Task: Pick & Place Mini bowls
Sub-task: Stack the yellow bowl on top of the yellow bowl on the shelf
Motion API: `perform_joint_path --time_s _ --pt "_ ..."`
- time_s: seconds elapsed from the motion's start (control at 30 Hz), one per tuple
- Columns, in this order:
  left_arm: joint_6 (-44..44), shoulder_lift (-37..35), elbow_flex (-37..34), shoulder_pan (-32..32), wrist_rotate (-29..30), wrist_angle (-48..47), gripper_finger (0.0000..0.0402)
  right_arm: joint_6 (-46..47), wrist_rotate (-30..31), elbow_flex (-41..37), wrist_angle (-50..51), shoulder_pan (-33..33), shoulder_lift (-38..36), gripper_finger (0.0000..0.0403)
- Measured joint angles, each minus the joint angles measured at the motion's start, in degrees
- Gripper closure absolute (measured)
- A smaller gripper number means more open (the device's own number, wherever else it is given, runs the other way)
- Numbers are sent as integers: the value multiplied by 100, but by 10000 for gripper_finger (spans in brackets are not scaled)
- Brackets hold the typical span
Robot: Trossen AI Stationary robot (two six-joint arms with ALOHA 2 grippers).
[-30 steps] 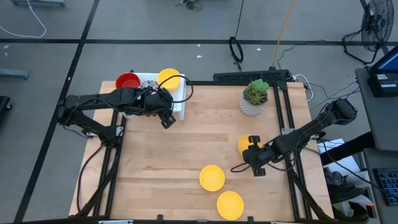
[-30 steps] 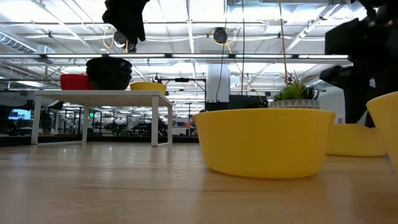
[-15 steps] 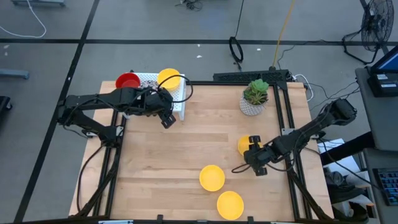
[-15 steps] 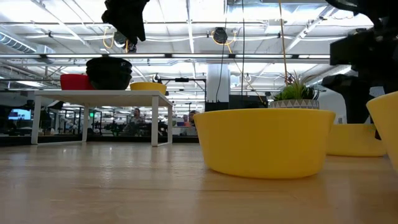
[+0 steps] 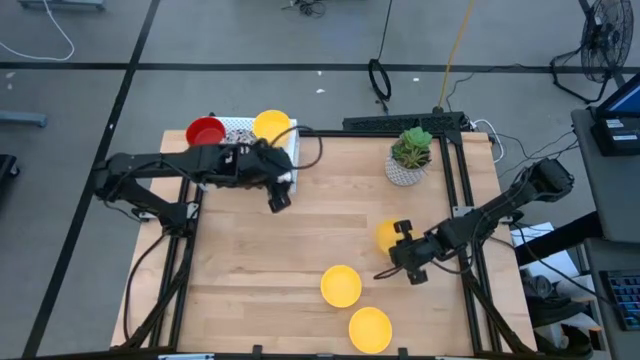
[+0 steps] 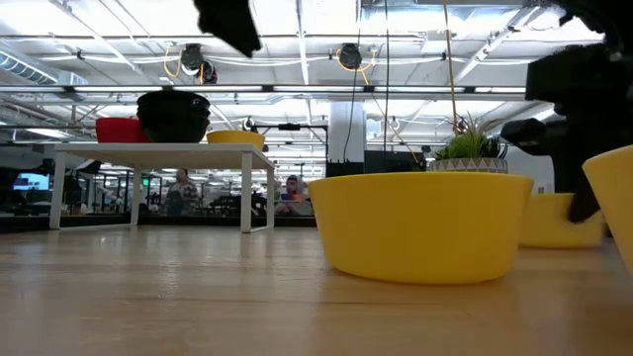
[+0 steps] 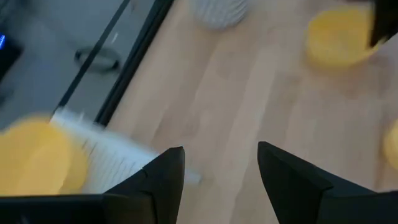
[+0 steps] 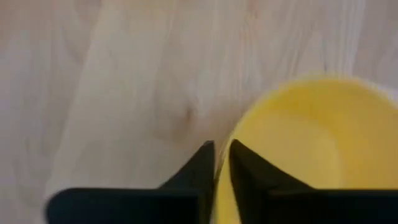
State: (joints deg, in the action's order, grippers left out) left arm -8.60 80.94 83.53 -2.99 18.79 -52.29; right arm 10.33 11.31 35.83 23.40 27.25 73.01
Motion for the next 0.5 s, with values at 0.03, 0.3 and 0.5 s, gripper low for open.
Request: perform_joint_path --time_s 0.03,0.3,0.5 --pt "171 59 0 39 -56 216 195 0 -103 0 -118 -27 0 392" --pt "1431 807 0 369 -97 997 195 -67 -404 0 -1169 -186 -22 400" --pt "2501 1501 -2 675 -442 1594 195 -723 -712 2 -2506 -569 -37 401"
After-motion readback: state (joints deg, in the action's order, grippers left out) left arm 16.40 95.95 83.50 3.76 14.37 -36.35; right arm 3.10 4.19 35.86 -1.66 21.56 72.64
